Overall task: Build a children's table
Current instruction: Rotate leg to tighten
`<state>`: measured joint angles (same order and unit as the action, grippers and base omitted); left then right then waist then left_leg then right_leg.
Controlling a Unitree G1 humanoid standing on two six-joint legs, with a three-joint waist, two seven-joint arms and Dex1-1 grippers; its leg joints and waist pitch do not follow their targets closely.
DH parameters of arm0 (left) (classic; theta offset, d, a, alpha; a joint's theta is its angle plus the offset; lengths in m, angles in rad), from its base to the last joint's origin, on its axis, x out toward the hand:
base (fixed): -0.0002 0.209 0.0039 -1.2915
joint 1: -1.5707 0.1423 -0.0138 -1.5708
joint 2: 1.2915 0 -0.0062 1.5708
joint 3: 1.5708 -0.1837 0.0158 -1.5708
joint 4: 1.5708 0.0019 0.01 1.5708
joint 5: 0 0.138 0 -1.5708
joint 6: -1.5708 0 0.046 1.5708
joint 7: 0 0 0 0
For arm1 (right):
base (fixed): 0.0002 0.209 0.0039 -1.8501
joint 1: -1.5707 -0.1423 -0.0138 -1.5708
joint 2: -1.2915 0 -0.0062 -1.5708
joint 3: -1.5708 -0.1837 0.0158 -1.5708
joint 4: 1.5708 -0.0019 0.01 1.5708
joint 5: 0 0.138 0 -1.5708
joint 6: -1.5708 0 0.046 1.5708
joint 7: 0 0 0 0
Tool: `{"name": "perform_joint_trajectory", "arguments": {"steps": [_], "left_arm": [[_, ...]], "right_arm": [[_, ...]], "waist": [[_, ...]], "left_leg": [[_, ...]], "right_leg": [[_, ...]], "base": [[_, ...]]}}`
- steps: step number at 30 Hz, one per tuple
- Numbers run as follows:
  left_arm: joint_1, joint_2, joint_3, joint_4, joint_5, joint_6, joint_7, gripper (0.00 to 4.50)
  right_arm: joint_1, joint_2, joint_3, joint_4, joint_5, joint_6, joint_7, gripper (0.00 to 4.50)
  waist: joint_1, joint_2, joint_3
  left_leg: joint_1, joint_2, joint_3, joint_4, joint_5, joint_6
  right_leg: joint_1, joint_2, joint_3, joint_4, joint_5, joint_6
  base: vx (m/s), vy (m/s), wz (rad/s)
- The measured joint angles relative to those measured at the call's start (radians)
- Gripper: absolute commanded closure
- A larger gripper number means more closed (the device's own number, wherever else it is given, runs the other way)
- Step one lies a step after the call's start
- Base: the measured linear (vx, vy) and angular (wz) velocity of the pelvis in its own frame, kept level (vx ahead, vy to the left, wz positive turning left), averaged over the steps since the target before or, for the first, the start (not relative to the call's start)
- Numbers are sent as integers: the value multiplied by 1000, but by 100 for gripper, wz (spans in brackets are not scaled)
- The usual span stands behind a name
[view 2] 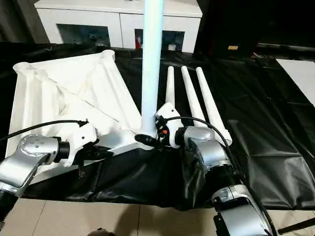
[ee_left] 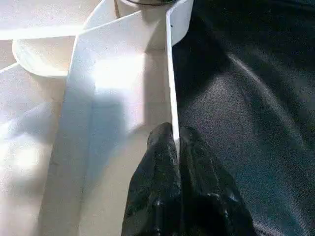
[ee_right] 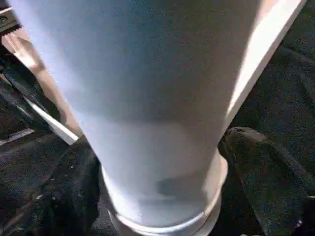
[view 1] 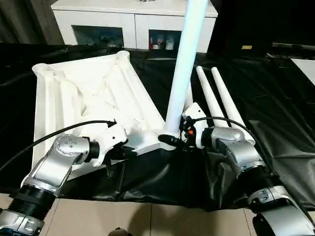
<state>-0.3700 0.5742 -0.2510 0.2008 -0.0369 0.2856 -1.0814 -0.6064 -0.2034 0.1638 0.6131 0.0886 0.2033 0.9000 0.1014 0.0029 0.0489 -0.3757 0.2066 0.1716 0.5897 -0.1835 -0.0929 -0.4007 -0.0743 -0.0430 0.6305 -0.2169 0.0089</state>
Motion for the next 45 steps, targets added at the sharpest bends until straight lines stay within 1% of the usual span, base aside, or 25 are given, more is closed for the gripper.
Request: {"name": "perform_joint_trajectory", "arguments": {"steps": [3, 5, 6, 7, 8, 10, 11, 12, 14, 17, 20, 21, 22, 24, 26, 29, 30, 31, 32, 35, 36, 39, 42, 45], "left_arm": [[3, 2, 0, -2, -1, 0, 1, 450], [4, 2, 1, -3, -1, 0, 1, 450], [6, 4, 1, -6, -2, 0, 2, 450], [7, 5, 1, -9, -2, 0, 2, 450], [8, 7, 1, -10, -2, 0, 2, 450], [10, 9, 2, -10, -3, 1, 2, 450], [12, 10, 3, -10, -3, 1, 2, 450], [15, 12, 4, -12, -3, 3, 4, 450], [19, 16, 7, -13, -3, 12, 8, 450], [18, 6, 7, -13, 9, 33, 45, 450], [-9, -58, 4, 14, 54, 87, 140, 450], [-19, -77, 0, 21, 63, 109, 165, 450], [-31, -116, 0, 29, 75, 141, 206, 450], [-69, -191, 0, 53, 95, 213, 288, 450], [-97, -247, 0, 73, 103, 256, 344, 450], [-125, -310, 0, 101, 109, 292, 410, 450], [-139, -335, 0, 113, 113, 304, 433, 450], [-155, -376, 0, 127, 123, 324, 473, 450], [-158, -393, 0, 127, 129, 331, 491, 450], [-159, -399, 0, 114, 131, 349, 499, 450], [-159, -399, 0, 107, 132, 357, 504, 450], [-159, -399, 0, 92, 132, 368, 515, 450], [-159, -387, 1, 84, 132, 370, 516, 450], [-159, -382, 6, 79, 132, 375, 516, 450]], "right_arm": [[0, 5, 1, 1, 1, 0, 5, 91], [0, 6, 1, 1, 2, 0, 8, 116], [0, 6, 1, 1, 3, 0, 9, 116], [0, 7, 1, 2, 4, 0, 11, 129], [0, 11, 2, 9, 6, 0, 14, 129], [0, 16, 2, 20, 6, -10, 15, 158], [0, 18, 2, 21, 6, -10, 13, 158], [4, 24, 2, 22, 5, -10, 3, 169], [9, 40, 1, 23, 5, -9, -24, 169], [9, 66, -2, 35, -3, -3, -95, 175], [-31, 136, -34, 103, -27, 25, -270, 175], [-44, 154, -38, 127, -35, 31, -317, 175], [-71, 177, -51, 170, -43, 31, -391, 176], [-125, 222, -102, 255, -43, 28, -549, 176], [-161, 245, -136, 309, -41, 22, -660, 176], [-194, 268, -170, 370, -35, -3, -784, 176], [-211, 274, -189, 396, -29, -14, -830, 176], [-236, 282, -222, 432, -18, -23, -895, 176], [-247, 284, -235, 448, -15, -30, -915, 176], [-262, 287, -250, 473, -8, -51, -924, 176], [-274, 290, -262, 491, -8, -61, -924, 176], [-295, 293, -276, 520, -8, -83, -925, 176], [-315, 295, -279, 555, -11, -114, -924, 176], [-336, 298, -295, 588, -11, -131, -923, 176]], "waist": [[0, 0, 0], [-1, 0, 0], [-1, 0, 0], [-1, 0, 0], [-2, 0, 0], [-4, 0, 0], [-5, 0, 0], [-7, -1, -1], [-10, -1, -1], [-15, -2, -2], [-18, -3, -2], [-18, -6, -1], [-18, -7, -2], [-18, -8, -2], [-16, -9, -1], [-13, -11, -2], [-10, -11, -2], [-5, -11, -2], [-4, -11, -2], [-5, -13, -3], [-5, -14, -4], [-7, -15, -5], [-9, -17, -6], [-10, -17, -6]], "left_leg": [[0, 0, 0, 1, 0, 0], [0, 0, 0, 1, 0, 0], [0, 0, 0, 1, 0, 0], [0, 0, 0, 1, 0, 0], [0, 0, 0, 1, 0, 0], [0, 0, 0, 1, 0, 0], [0, 0, 0, 1, 0, 0], [0, 0, 0, 1, 0, 0], [2, 0, 0, 1, 0, 0], [7, 0, -1, 2, 0, 0], [20, 0, 0, 1, 0, 0], [25, 0, 0, 0, 0, 0], [27, -1, 0, -1, 0, -1], [27, -2, 0, -2, 0, 0], [27, -2, 0, -3, 0, 0], [26, -2, 0, -3, 0, 0], [26, -2, 0, -4, 0, 0], [25, -2, 1, -4, 0, 0], [24, -2, 2, -5, 0, 0], [23, -1, 2, -6, 0, -1], [22, -1, 2, -6, 0, -1], [18, -1, 2, -5, 1, -1], [12, -1, 2, -4, 1, -1], [7, -1, 2, -3, 1, 0]], "right_leg": [[0, 0, 0, 0, 0, 0], [0, 0, 0, 1, 0, 0], [0, 0, 0, 1, 0, 0], [0, 0, 0, 1, 0, 0], [0, 0, 0, 1, 0, 0], [0, 0, 0, 1, 0, 0], [0, 0, 0, 1, 0, 0], [0, 0, 0, 1, 0, 0], [1, 0, 0, 2, 0, 0], [5, 0, 2, 3, 1, -2], [15, 0, 3, 2, 3, -5], [18, -1, 3, 2, 3, -5], [19, -2, 3, 1, -1, 1], [18, -3, 3, 1, -1, 1], [17, -3, 3, 1, -1, 1], [17, -3, 3, 1, 0, 2], [17, -3, 3, 1, 0, 2], [17, -3, 4, 1, 0, 2], [17, -4, 5, 1, 0, 2], [17, -4, 4, 1, 3, 0], [16, -3, 3, 1, 2, 1], [14, -3, 3, 0, 0, 2], [9, -3, 3, 0, 0, 2], [4, -3, 3, 1, 1, 2]], "base": [[0, 0, 0], [0, 0, 0], [0, 0, 0], [0, 0, 0], [0, 0, 0], [0, 0, 0], [0, 0, 0], [0, 0, 0], [0, 0, 0], [0, 0, 0], [0, 0, 0], [0, 0, 0], [0, 0, 0], [0, 0, 0], [0, 0, 0], [0, 0, 0], [0, 0, 0], [0, 0, 0], [0, 0, 0], [18, 0, 0], [53, 0, -1], [0, 0, 0], [0, 0, 0], [0, 0, 0]]}}
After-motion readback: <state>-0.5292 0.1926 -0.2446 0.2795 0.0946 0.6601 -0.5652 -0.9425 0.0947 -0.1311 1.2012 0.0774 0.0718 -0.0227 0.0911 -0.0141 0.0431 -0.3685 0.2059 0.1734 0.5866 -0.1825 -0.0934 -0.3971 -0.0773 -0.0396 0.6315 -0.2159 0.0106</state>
